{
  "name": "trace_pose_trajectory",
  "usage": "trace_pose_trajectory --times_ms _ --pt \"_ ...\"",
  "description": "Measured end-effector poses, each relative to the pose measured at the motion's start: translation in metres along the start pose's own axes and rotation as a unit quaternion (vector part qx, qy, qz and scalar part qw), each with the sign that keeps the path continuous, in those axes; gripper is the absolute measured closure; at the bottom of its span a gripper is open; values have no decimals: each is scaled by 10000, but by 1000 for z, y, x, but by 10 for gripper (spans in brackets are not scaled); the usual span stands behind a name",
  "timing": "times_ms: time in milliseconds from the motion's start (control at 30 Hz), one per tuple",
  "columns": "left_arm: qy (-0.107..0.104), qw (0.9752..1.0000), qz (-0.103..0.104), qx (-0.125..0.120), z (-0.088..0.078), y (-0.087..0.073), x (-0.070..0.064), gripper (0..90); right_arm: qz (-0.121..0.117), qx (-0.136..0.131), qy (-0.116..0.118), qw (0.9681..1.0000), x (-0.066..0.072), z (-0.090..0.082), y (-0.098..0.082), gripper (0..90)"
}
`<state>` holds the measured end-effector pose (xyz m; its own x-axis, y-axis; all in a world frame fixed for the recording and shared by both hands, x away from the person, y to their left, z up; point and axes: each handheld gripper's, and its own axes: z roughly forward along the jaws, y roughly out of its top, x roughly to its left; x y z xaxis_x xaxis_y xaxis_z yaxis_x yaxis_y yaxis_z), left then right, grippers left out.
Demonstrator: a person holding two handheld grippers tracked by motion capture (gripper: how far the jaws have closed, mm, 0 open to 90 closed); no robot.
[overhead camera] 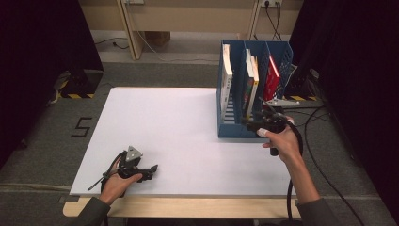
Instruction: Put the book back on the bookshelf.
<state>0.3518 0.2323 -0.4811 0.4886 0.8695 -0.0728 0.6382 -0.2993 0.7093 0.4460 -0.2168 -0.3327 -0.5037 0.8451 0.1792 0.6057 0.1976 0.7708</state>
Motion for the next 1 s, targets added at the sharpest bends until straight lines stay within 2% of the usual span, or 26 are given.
trace_pose_trajectory --times_ms 100,167,200,267,333,800,1000 --pt "0 10000 1 0 0 0 0 137 -12 -19 132 9999 6 3 -4 300" --pt "-7 10000 6 16 0 0 0 137 157 -47 419 9990 9 4 -6 301" --pt "-8 10000 6 18 0 0 0 137 171 -52 460 9988 11 4 -7 301" --pt "-8 10000 5 19 0 0 0 137 34 -35 378 9993 15 5 -9 300" --pt "-7 10000 8 21 0 0 0 137 6 -18 366 9993 18 7 -11 300" --pt "-5 10000 9 21 0 0 0 137 -115 71 585 9982 37 22 -38 299" --pt "-6 10000 9 19 0 0 0 137 -257 124 690 9972 43 25 -47 298"
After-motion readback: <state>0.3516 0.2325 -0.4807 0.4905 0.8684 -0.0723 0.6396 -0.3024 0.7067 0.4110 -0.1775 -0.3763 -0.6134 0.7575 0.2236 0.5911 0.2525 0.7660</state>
